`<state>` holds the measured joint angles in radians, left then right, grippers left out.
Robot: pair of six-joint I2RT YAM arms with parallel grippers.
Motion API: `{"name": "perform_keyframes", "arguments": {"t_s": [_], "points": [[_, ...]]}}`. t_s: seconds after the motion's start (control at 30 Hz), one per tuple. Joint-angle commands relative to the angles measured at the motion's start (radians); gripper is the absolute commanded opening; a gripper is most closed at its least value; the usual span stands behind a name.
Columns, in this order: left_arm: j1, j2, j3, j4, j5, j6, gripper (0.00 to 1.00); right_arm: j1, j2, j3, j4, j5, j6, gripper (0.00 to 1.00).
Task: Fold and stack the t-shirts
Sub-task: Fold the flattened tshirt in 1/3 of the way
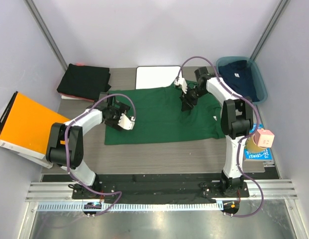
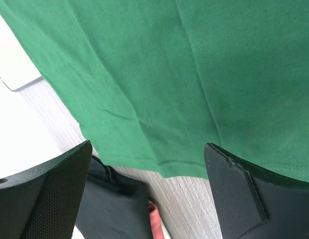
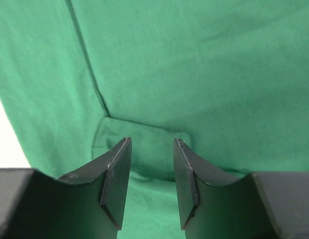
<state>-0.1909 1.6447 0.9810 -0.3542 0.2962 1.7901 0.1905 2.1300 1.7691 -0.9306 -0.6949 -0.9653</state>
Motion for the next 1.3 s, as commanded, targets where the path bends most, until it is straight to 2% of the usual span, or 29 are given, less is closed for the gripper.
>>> {"name": "perform_keyframes", "arguments": {"t_s": [0.0, 0.27, 0.47, 0.53, 0.67, 0.73, 0.77, 0.83, 1.27], "points": [[-0.015, -0.029, -0.021, 0.012, 0.006, -0.014, 0.93, -0.006, 0.018, 0.0, 0.007, 0.046, -0.036, 0.45], [-0.024, -0.063, -0.082, 0.015, 0.008, -0.011, 0.93, -0.006, 0.065, -0.005, 0.079, 0.067, -0.012, 0.45], [-0.024, -0.072, -0.094, 0.014, 0.004, -0.006, 0.93, 0.004, 0.084, -0.016, 0.11, 0.083, 0.0, 0.41], [-0.024, -0.072, -0.091, 0.014, 0.004, -0.008, 0.93, 0.009, 0.084, -0.025, 0.118, 0.089, 0.0, 0.35], [-0.024, -0.065, -0.088, 0.015, 0.006, -0.006, 0.93, 0.017, 0.076, -0.034, 0.121, 0.101, -0.003, 0.16], [-0.024, -0.062, -0.088, 0.017, 0.006, 0.002, 0.93, 0.021, 0.064, -0.033, 0.121, 0.101, -0.003, 0.13], [-0.025, -0.057, -0.087, 0.017, 0.006, 0.003, 0.93, 0.024, 0.059, -0.033, 0.121, 0.103, -0.004, 0.07], [-0.025, -0.052, -0.084, 0.017, 0.008, 0.003, 0.93, 0.027, 0.044, -0.031, 0.121, 0.101, -0.006, 0.01], [-0.044, -0.014, -0.065, 0.034, 0.006, -0.005, 0.93, 0.061, -0.008, 0.038, 0.119, 0.11, -0.012, 0.01]]}}
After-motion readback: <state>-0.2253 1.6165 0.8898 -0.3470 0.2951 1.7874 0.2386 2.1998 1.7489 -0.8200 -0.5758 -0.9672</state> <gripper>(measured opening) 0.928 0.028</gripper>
